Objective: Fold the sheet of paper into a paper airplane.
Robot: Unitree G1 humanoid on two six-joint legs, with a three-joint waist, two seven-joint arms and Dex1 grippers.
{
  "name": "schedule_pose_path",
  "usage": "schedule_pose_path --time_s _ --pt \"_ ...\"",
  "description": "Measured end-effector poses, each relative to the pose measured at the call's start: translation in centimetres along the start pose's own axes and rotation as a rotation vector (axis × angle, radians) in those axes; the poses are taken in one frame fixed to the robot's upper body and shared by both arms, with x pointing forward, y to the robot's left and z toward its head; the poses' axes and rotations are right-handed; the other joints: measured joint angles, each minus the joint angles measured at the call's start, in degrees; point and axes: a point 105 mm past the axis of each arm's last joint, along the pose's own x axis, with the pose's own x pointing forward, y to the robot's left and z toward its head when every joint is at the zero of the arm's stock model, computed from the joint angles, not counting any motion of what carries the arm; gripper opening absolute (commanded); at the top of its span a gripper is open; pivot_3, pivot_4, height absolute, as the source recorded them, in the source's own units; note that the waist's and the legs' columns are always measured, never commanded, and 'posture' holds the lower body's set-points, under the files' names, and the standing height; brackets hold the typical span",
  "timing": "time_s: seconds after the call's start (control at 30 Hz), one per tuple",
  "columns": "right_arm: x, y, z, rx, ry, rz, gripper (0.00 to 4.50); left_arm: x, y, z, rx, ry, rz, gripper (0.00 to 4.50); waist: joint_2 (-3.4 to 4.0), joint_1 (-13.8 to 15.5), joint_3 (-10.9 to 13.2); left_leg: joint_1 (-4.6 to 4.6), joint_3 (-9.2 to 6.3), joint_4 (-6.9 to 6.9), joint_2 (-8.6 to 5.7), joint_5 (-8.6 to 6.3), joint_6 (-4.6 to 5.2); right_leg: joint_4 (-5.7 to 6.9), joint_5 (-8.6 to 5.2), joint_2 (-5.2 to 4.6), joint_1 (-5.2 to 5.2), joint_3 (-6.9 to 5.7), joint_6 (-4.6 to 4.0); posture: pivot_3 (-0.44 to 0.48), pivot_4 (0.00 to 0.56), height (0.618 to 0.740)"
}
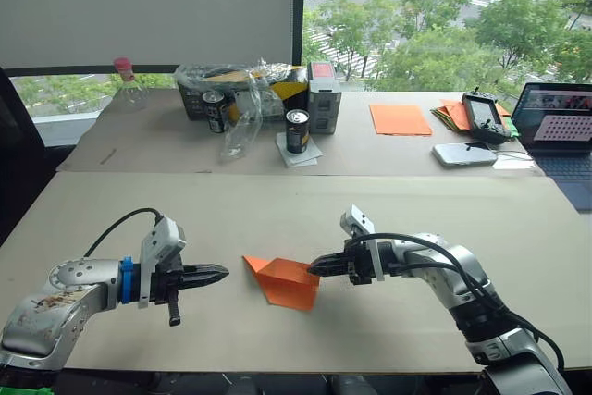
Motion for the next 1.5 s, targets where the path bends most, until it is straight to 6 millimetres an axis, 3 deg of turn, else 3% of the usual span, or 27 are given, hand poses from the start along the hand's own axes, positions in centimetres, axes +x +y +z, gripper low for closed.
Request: schedule_pose_path --time_s 0.13,0.27,0.4,0.53,0.6,0.67,0.83,1.1,1.33,1.5 --pt "-0.1 0.0 0.4 -0.012 -0.006 0.001 0.06 0.0 0.2 0.3 0.007 -0.005 0.002 0.0 0.0 0.0 0.0 0.0 0.0 0.01 0.0 0.0 0.0 0.01 0.0 0.0 0.0 0.0 0.0 0.0 0.15 0.73" --pt "-0.8 -0.5 3.4 -0.14 -0.07 -0.028 0.06 0.0 0.4 0.4 0.007 -0.008 0.006 0.0 0.02 -0.1 0.0 0.0 0.01 0.04 -0.01 0.0 0.0 0.05 0.0 0.0 -0.02 0.0 0.0 0.0 0.15 0.73" --pt "-2.6 -1.3 9.0 -0.481 -0.129 -0.13 0.06 0.2 0.6 0.4 0.006 -0.008 0.006 0.0 0.03 -0.1 0.0 0.02 0.0 0.05 0.0 0.0 0.0 0.05 0.01 0.01 0.0 -0.01 0.0 0.0 0.15 0.73" --pt "-3.1 -1.7 11.2 -0.823 -0.098 -0.221 0.06 0.6 0.9 0.3 0.003 -0.015 0.001 0.0 0.02 0.0 0.0 -0.02 0.02 0.05 -0.01 0.0 0.0 0.04 0.01 -0.01 -0.02 0.0 0.0 0.0 0.15 0.73" --pt "-2.5 -1.4 10.7 -1.02 -0.039 -0.237 0.06 0.9 0.8 0.2 0.001 -0.014 -0.005 0.0 0.02 0.0 0.0 -0.03 0.03 0.05 -0.01 0.0 0.0 0.04 0.01 -0.02 -0.03 -0.01 0.0 0.0 0.15 0.73" --pt "-1.9 -1.2 8.6 -1.141 0.022 -0.212 0.06 1.0 0.8 0.1 0.001 -0.006 -0.007 0.0 0.02 0.2 0.0 -0.04 0.02 0.06 -0.01 0.0 0.0 0.04 0.01 -0.02 -0.03 -0.01 -0.01 0.0 0.15 0.73" --pt "-1.2 -1.2 3.4 -1.236 0.111 -0.19 0.06 1.4 0.8 0.1 0.002 -0.011 -0.005 0.0 0.02 0.1 0.0 -0.06 0.03 0.24 -0.03 0.0 0.0 0.14 0.02 -0.03 -0.01 0.01 -0.02 0.0 0.15 0.73" --pt "-0.9 -0.6 -0.5 -1.212 0.106 -0.221 0.06 2.4 0.7 0.5 0.011 -0.018 -0.035 0.0 0.01 -0.1 0.0 -0.01 0.02 0.44 -0.02 0.0 0.0 0.29 0.05 0.02 0.06 0.03 -0.05 0.0 0.15 0.73" --pt "-1.6 0.9 -0.6 -1.227 0.093 -0.177 2.23 2.8 0.8 0.4 0.005 -0.015 -0.055 0.0 0.01 0.2 0.0 -0.01 0.01 0.52 -0.03 0.0 0.0 0.38 0.04 0.01 0.08 0.03 -0.03 0.0 0.15 0.73" --pt "-2.9 2.0 2.0 -1.217 0.038 -0.189 3.87 2.7 0.7 0.4 0.005 -0.014 -0.064 0.0 0.01 0.0 0.0 0.06 0.01 0.56 -0.02 0.0 0.0 0.5 0.04 0.03 0.09 0.04 -0.03 0.0 0.15 0.73"
